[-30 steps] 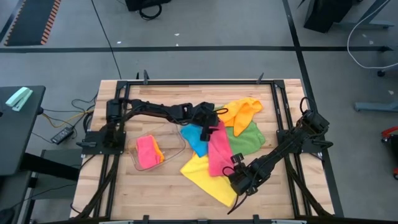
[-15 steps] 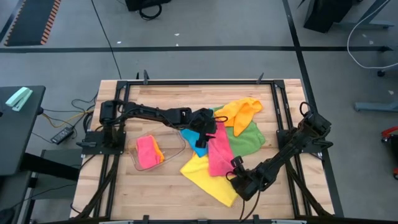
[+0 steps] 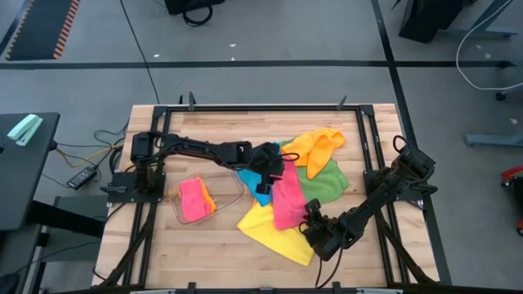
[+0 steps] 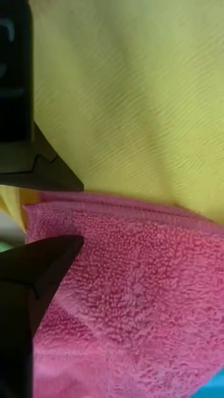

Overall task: Fold microfiber towels
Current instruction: Fold the pink microfiber cloth

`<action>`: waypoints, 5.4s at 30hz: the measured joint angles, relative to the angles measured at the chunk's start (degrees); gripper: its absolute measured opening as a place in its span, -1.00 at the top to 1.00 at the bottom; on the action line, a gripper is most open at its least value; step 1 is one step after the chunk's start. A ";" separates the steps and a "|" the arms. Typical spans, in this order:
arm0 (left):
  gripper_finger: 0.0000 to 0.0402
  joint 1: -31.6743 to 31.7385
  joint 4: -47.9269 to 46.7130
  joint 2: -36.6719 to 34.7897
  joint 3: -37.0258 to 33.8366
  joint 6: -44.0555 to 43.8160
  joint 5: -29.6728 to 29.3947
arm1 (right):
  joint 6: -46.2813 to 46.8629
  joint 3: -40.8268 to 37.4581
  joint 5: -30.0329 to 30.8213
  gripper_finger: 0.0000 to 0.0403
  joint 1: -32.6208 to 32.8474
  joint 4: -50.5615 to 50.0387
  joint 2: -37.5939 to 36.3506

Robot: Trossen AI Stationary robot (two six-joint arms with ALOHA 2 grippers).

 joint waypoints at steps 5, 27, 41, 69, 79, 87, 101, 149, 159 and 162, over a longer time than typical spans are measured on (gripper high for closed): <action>0.14 -1.01 -1.69 0.00 0.00 2.27 -0.02 | -0.05 0.03 -0.32 0.46 0.00 -0.14 0.00; 0.14 -4.97 -3.66 0.00 0.00 4.93 0.02 | 6.98 -2.28 -5.84 0.80 -0.15 4.04 -0.37; -0.04 -15.73 -3.03 2.32 -0.04 11.43 -3.62 | 11.79 -2.10 -8.05 0.81 -2.21 2.82 -3.58; -0.03 -26.26 11.89 9.75 -0.04 38.87 -21.78 | 21.37 -2.10 -12.03 0.81 -3.16 5.54 -3.80; 0.37 -25.27 11.78 9.88 -0.04 29.84 -16.92 | 23.83 -1.49 -13.56 0.73 -3.20 4.38 -3.82; 0.94 -24.22 8.84 8.13 -0.04 17.90 -12.80 | 21.59 8.12 -11.70 0.47 -2.42 -6.05 -3.88; 0.95 -23.73 5.79 4.90 0.04 -14.69 -3.00 | 9.65 7.48 -7.47 0.06 -0.86 10.02 1.00; 0.96 -29.91 0.40 3.91 4.11 -44.79 -15.68 | 18.07 7.88 9.65 0.83 5.47 14.49 11.57; 0.80 -32.75 1.63 3.91 4.09 -43.10 -13.52 | 18.89 9.31 -11.60 0.94 5.90 8.41 1.24; 0.84 -34.16 3.39 3.91 4.09 -43.84 -12.46 | 20.14 9.31 -19.44 0.94 6.01 9.10 -0.87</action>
